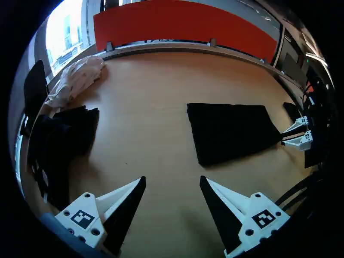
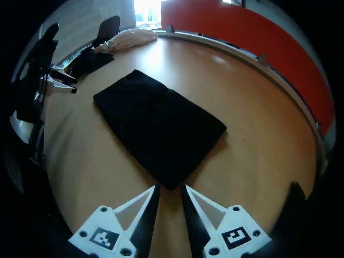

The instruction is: Fold towel

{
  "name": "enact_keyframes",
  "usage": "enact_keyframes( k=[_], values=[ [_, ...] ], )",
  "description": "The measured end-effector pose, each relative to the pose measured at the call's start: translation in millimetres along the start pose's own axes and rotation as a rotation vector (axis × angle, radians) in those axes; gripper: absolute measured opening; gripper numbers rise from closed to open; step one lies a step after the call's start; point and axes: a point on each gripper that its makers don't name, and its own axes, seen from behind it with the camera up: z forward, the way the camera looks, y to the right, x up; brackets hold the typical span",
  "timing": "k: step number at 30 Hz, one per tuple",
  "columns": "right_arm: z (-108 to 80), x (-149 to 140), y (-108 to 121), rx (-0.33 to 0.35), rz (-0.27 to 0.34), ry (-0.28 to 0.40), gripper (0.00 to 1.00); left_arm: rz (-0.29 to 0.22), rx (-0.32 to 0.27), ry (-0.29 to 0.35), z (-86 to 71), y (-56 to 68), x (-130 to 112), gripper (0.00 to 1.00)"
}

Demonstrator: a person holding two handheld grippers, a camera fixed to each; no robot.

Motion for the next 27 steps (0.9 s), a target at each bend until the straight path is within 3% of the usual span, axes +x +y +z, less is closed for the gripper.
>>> enact_keyframes(
  k=[4,12,27],
  values=[
    [0.1,1,-1,0.004,0.000,0.002,0.33,-0.003,0.001,-0.001,-0.9,-0.9,-1,0.93],
    [3.5,2,2,0.001,-0.012,0.007,0.05,-0.006,0.004,0.000,-1.0,-2.8,-1,0.92],
    [-3.6,21,7,-0.025,-0.009,0.057,0.04,-0.004,0.010,0.002,0.0,-7.6,2,0.93]
  ],
)
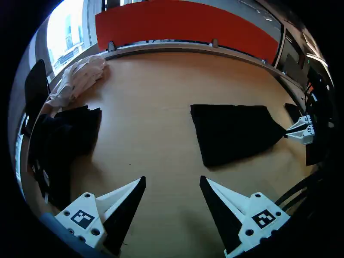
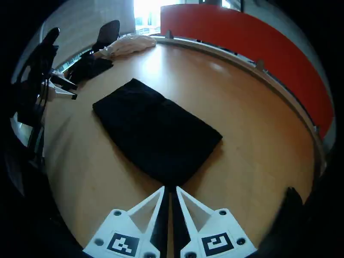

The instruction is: Fold towel

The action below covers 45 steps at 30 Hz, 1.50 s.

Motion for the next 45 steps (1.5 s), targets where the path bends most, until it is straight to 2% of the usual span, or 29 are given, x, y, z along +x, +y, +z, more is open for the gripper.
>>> enact_keyframes(
  k=[11,29,38,45],
  values=[
    [-20.6,39,12,-0.039,-0.024,0.075,0.04,0.002,0.008,0.010,-0.5,-4.0,6,0.93],
    [-69.6,102,39,-0.124,-0.121,0.179,0.04,0.006,0.007,0.028,0.5,-2.5,17,0.93],
    [-87.1,118,48,-0.144,-0.150,0.205,0.04,0.009,0.006,0.031,0.9,-0.7,20,0.93],
    [-90.6,117,49,-0.144,-0.166,0.201,0.04,0.008,0.005,0.029,1.5,0.2,20,0.93]
  ],
)
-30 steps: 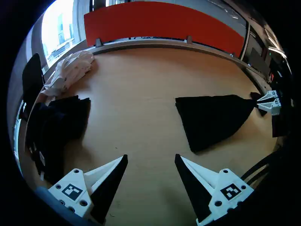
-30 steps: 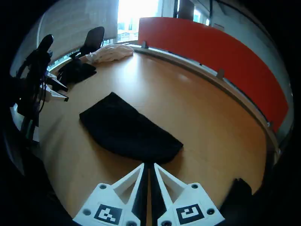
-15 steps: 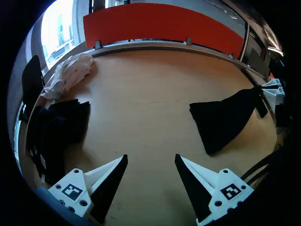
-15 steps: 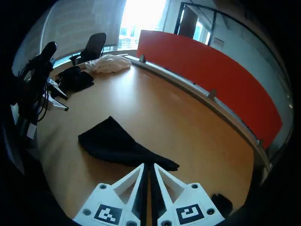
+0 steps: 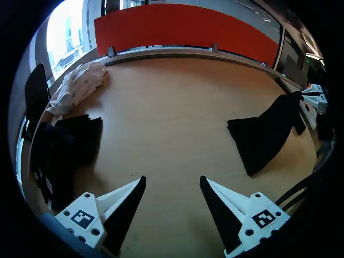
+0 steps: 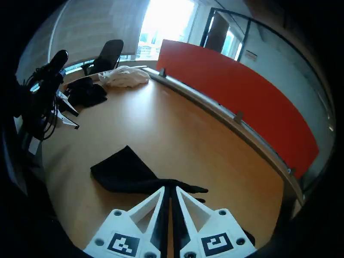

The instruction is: Fold towel

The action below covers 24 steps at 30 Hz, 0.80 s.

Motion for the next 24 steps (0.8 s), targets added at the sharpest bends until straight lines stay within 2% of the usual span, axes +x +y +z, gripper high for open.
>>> enact_keyframes(
  k=[11,24],
  values=[
    [4.7,3,-14,0.038,-0.018,0.006,0.04,-0.001,-0.001,0.002,0.2,0.5,1,0.93],
    [27.0,9,-62,0.135,-0.052,0.007,0.04,-0.004,-0.007,0.013,0.9,2.4,6,0.93]
  ],
)
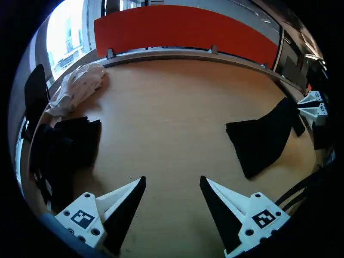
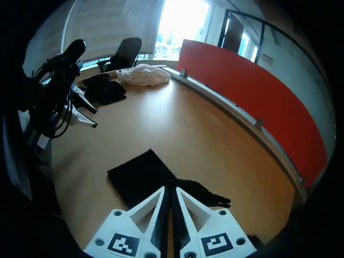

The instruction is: Fold towel

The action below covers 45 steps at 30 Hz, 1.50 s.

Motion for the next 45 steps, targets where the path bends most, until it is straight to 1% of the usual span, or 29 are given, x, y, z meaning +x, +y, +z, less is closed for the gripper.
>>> enact_keyframes(
  k=[6,14,20,27,32,36,45],
  values=[
    [16.8,3,-23,0.047,-0.003,0.000,0.04,-0.001,-0.001,0.003,-0.2,-0.3,1,0.93],
    [32.4,6,-43,0.097,-0.012,-0.004,0.04,-0.007,0.001,0.007,-2.6,-2.3,1,0.93],
    [46.9,4,-61,0.138,-0.024,-0.023,0.04,-0.011,0.006,0.009,-5.2,-4.8,1,0.93],
    [64.5,0,-81,0.189,-0.031,-0.048,0.04,-0.015,0.016,0.011,-9.8,-11.1,-1,0.93],
    [73.3,-6,-87,0.211,-0.041,-0.068,0.04,-0.022,0.021,0.009,-11.2,-15.1,-3,0.93],
    [78.2,-10,-88,0.216,-0.045,-0.079,0.04,-0.023,0.023,0.010,-11.0,-16.2,-2,0.93],
    [77.4,-9,-87,0.217,-0.045,-0.081,0.04,-0.019,0.022,0.010,-9.4,-16.1,-1,0.93]
  ],
)
